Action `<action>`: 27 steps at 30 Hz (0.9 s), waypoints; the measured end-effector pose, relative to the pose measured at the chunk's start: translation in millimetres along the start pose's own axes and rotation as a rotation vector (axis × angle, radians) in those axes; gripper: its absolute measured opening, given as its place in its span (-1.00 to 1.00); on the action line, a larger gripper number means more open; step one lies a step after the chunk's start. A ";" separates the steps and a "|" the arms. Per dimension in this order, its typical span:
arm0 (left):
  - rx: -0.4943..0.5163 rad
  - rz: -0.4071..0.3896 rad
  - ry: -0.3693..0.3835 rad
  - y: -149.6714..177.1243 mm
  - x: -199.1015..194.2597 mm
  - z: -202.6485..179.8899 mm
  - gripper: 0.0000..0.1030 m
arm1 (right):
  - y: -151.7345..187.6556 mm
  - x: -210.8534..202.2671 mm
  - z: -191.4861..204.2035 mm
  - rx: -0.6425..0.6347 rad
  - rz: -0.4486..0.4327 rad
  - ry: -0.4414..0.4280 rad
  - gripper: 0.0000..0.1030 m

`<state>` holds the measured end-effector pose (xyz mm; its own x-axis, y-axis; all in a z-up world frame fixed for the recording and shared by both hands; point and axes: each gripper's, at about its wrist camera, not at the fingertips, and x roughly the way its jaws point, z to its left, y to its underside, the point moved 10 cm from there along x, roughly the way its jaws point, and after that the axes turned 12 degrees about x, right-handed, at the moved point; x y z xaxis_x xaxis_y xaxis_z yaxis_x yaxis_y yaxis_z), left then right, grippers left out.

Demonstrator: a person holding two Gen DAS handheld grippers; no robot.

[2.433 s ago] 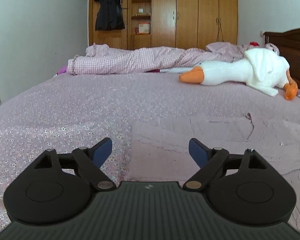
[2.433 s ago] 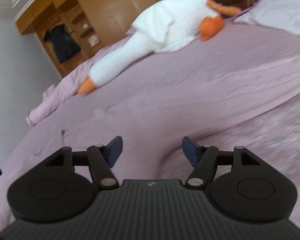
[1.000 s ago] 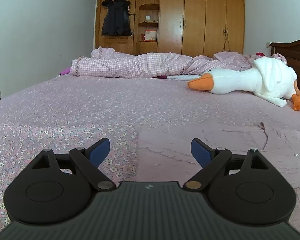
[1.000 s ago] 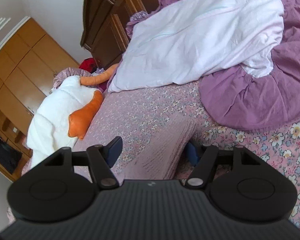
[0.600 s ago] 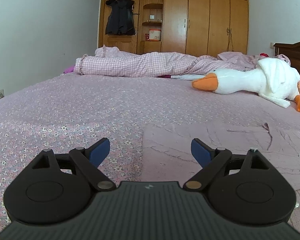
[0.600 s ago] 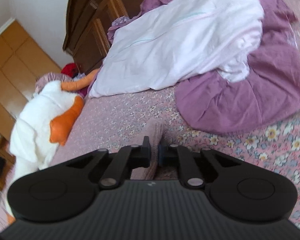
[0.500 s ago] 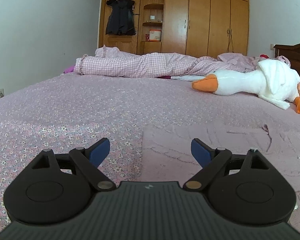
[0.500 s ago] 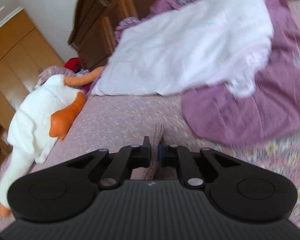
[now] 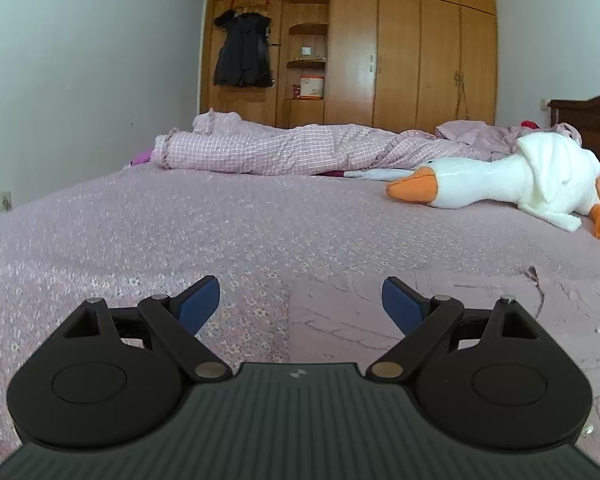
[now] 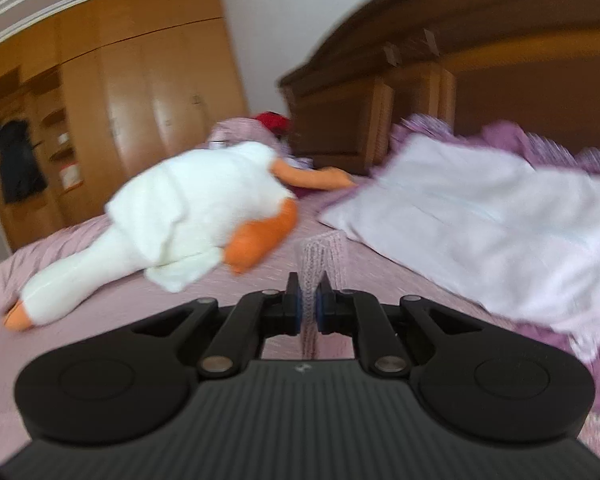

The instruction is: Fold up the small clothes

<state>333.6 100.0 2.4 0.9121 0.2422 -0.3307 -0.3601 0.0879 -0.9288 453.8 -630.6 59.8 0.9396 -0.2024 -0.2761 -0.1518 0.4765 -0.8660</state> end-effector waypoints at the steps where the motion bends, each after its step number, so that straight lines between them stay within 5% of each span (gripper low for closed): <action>1: 0.003 -0.005 0.004 -1.7 -0.5 -0.6 0.80 | -1.7 -2.4 11.5 -0.023 -0.003 -0.009 -0.80; 27: -0.124 -0.055 0.045 -31.1 -19.9 32.3 0.87 | 38.2 -73.5 240.5 -0.370 -0.073 -0.189 -0.80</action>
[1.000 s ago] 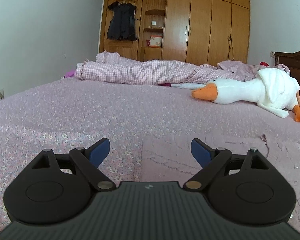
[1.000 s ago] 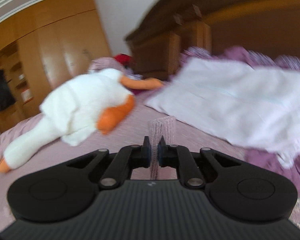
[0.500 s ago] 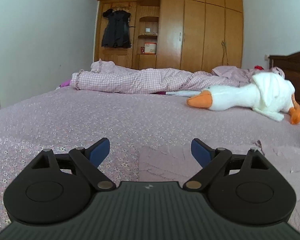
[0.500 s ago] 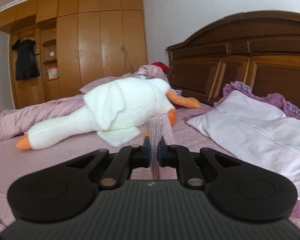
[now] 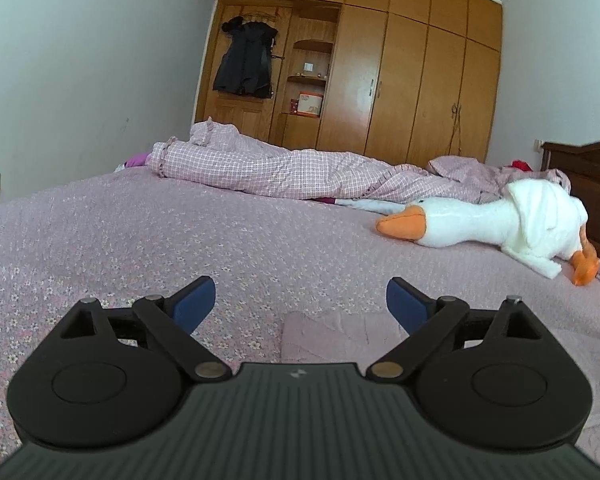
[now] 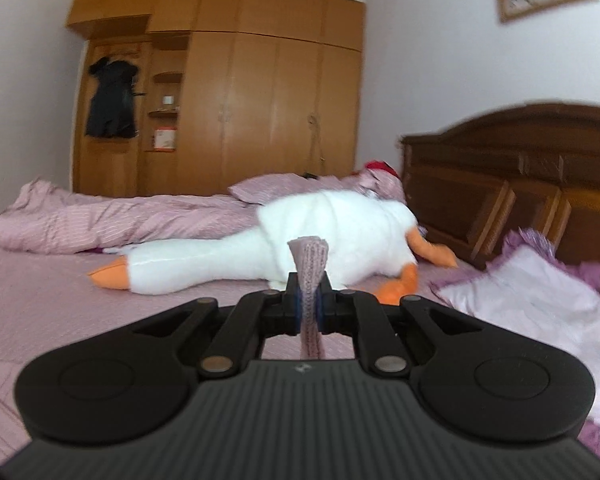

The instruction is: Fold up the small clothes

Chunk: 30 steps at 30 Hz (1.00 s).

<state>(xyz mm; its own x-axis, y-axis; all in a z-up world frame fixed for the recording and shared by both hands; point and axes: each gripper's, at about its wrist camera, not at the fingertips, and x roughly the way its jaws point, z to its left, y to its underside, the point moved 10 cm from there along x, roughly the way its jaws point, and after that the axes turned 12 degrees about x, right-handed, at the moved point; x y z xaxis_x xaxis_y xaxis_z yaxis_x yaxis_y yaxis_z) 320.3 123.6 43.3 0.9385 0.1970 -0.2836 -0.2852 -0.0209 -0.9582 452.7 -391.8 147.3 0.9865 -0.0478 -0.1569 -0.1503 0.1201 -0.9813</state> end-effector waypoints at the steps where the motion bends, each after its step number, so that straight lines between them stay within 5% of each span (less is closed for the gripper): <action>1: -0.009 0.001 -0.001 0.6 0.3 1.6 0.87 | -2.1 -2.0 9.9 -0.012 -0.006 -0.007 -0.80; 17: -0.009 0.016 0.003 -1.2 2.0 8.5 0.87 | -13.6 -26.8 145.2 -0.113 0.000 -0.096 -0.80; 30: -0.053 0.025 0.001 -0.5 1.8 16.8 0.87 | -22.8 -30.1 175.7 -0.053 -0.017 -0.074 -0.80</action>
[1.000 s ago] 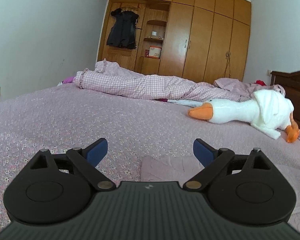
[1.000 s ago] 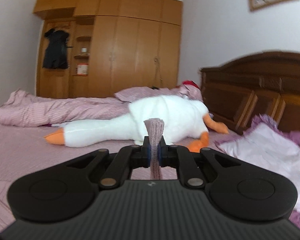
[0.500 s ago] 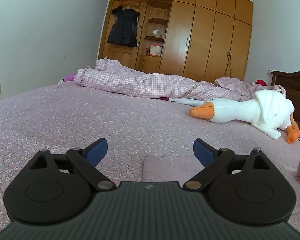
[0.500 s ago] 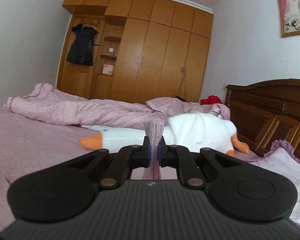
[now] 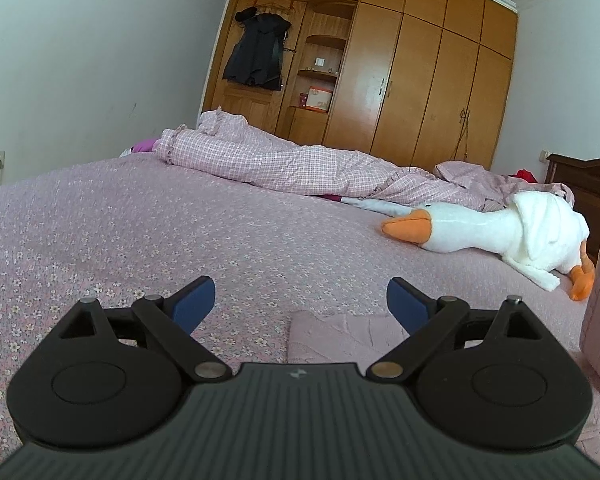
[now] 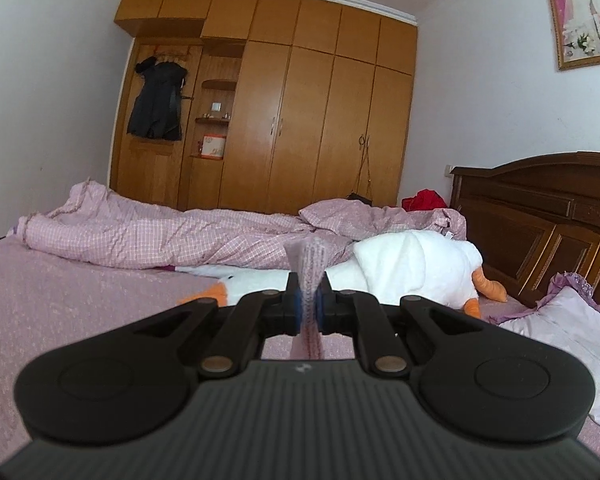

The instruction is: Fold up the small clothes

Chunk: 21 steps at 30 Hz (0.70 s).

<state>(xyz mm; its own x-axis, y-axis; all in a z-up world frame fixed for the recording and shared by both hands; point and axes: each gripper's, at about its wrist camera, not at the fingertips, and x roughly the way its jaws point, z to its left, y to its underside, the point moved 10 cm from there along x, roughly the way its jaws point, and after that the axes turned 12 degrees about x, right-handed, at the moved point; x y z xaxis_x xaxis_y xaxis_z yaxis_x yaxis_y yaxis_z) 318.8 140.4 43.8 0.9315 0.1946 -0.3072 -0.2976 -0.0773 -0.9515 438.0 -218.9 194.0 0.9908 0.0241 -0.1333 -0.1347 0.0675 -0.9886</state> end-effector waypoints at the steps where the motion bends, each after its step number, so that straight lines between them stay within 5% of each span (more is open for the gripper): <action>1: 0.000 0.000 0.001 0.0 0.0 0.0 0.87 | -2.0 -1.0 0.2 0.011 -0.009 0.000 -0.80; 13: -0.006 0.013 -0.001 3.6 1.6 0.4 0.88 | -24.6 -9.2 7.1 0.064 -0.058 -0.023 -0.80; 21: -0.006 0.017 0.000 4.6 2.1 -0.2 0.88 | -8.3 -8.9 26.9 0.035 -0.037 -0.039 -0.79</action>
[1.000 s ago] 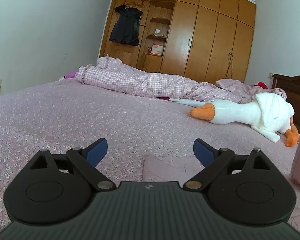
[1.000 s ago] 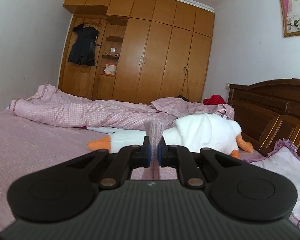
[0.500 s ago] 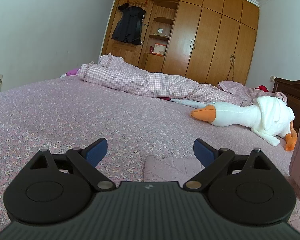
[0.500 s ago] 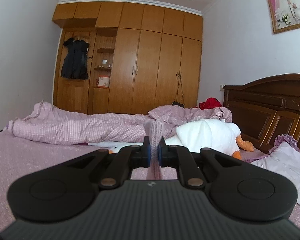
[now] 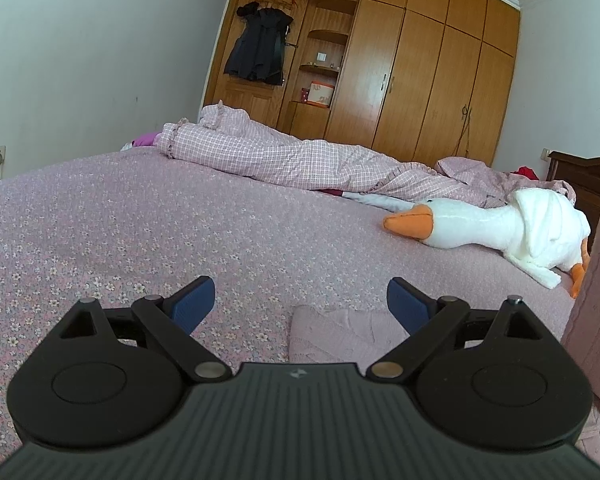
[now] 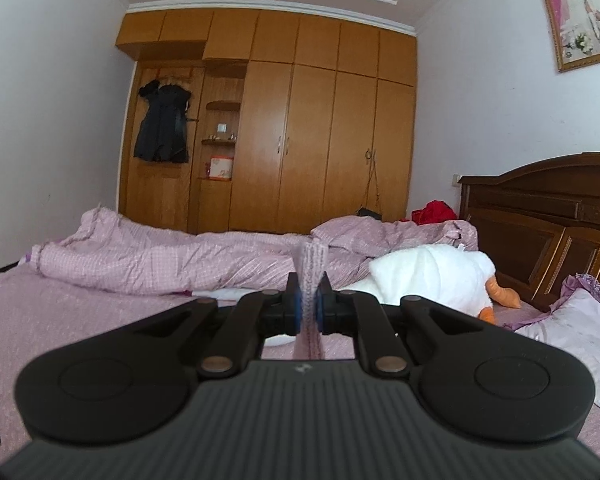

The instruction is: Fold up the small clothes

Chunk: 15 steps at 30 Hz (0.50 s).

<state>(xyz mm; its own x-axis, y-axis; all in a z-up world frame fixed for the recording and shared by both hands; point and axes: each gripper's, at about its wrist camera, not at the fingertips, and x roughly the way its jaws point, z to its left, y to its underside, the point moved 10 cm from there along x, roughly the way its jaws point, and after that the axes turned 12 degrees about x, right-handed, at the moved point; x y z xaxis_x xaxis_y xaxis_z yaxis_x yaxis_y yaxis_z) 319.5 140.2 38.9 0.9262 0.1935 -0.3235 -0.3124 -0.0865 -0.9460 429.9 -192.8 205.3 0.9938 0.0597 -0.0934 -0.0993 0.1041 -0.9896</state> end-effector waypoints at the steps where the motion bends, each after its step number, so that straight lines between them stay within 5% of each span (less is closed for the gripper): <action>1: -0.001 0.001 -0.001 -0.7 0.7 0.4 0.88 | 4.9 0.4 4.1 -0.008 0.005 -0.004 -0.79; 15: 0.002 0.016 -0.023 3.1 -0.8 14.1 0.88 | 108.6 3.4 82.1 -0.073 0.094 -0.093 -0.79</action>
<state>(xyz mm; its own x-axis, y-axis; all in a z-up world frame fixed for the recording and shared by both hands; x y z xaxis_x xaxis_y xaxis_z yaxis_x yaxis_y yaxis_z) 314.8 153.6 35.9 0.9159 0.2146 -0.3393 -0.3279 -0.0881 -0.9406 418.4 -99.8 106.4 0.9711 0.1583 -0.1788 -0.1845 0.0215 -0.9826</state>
